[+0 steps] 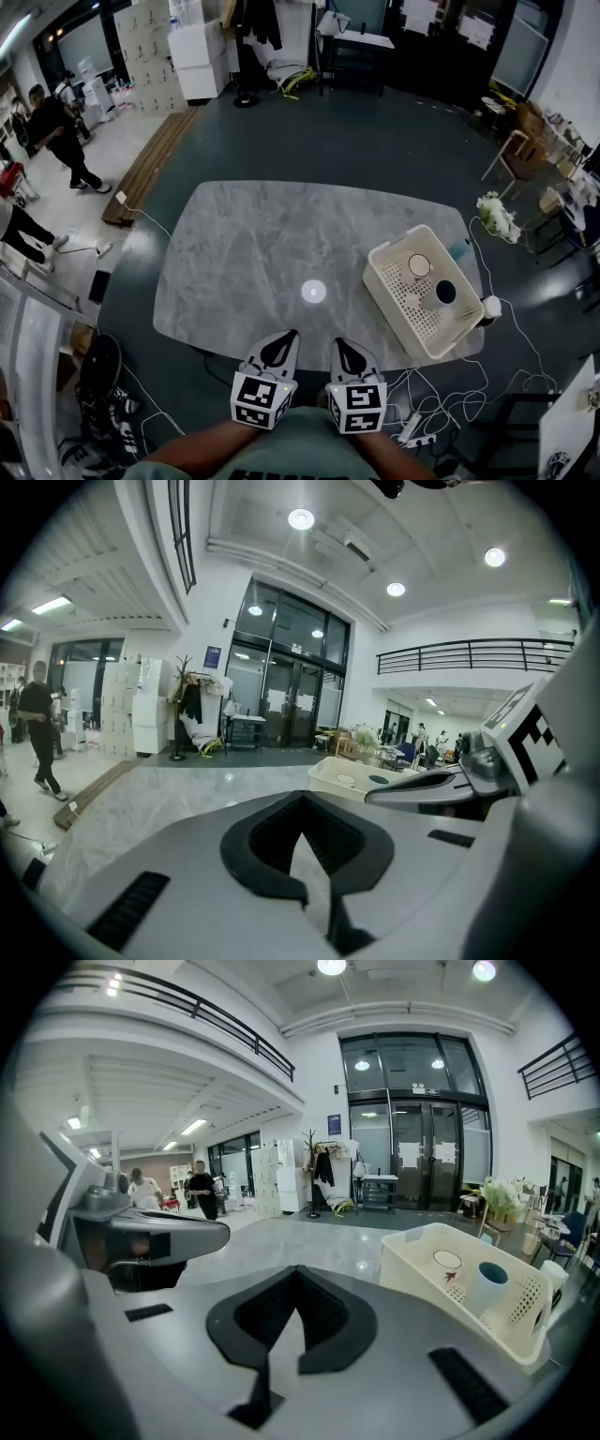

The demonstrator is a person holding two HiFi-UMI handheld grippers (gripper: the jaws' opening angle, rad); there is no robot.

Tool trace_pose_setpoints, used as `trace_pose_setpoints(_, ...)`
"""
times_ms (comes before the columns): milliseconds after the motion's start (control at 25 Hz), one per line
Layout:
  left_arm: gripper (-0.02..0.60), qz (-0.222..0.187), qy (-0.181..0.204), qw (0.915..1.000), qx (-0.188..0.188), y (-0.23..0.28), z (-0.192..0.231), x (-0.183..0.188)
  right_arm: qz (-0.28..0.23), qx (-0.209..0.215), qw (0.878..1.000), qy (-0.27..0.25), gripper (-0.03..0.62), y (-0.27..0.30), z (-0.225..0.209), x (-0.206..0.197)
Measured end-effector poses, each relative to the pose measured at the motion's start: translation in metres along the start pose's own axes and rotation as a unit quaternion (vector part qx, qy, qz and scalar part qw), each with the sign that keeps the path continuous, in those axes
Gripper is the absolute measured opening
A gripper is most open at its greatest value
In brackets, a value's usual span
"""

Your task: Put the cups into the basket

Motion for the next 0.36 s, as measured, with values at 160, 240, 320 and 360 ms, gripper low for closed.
trace_pose_setpoints(160, 0.008, -0.003, -0.001, 1.0, -0.001, -0.003, -0.0004, 0.0009, 0.0, -0.001, 1.0, -0.002, 0.012, -0.0027, 0.0019, 0.0)
trace_pose_setpoints(240, 0.008, -0.003, -0.001, 1.0, 0.0, -0.0039, -0.0006, 0.0026, 0.0, -0.001, 1.0, -0.003, 0.012, -0.0037, 0.0024, 0.0015)
trace_pose_setpoints(320, 0.008, -0.002, -0.002, 1.0, 0.0, -0.0042, -0.0014, 0.0031, 0.001, 0.0, 1.0, -0.002, 0.012, -0.0045, 0.0028, 0.0022)
trace_pose_setpoints(360, 0.008, -0.002, -0.002, 1.0, 0.0, -0.0043, -0.0019, 0.0031, 0.001, 0.0, 1.0, -0.001, 0.012, -0.0049, 0.0031, 0.0024)
Point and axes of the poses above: the fingertips, and each gripper's own axes: y forward along the fingers, z to its left, x out of its top, the point moved 8 cm from there along -y, backward along the fingers, and after that the axes turned 11 degrees about x, right-handed, at the moved point
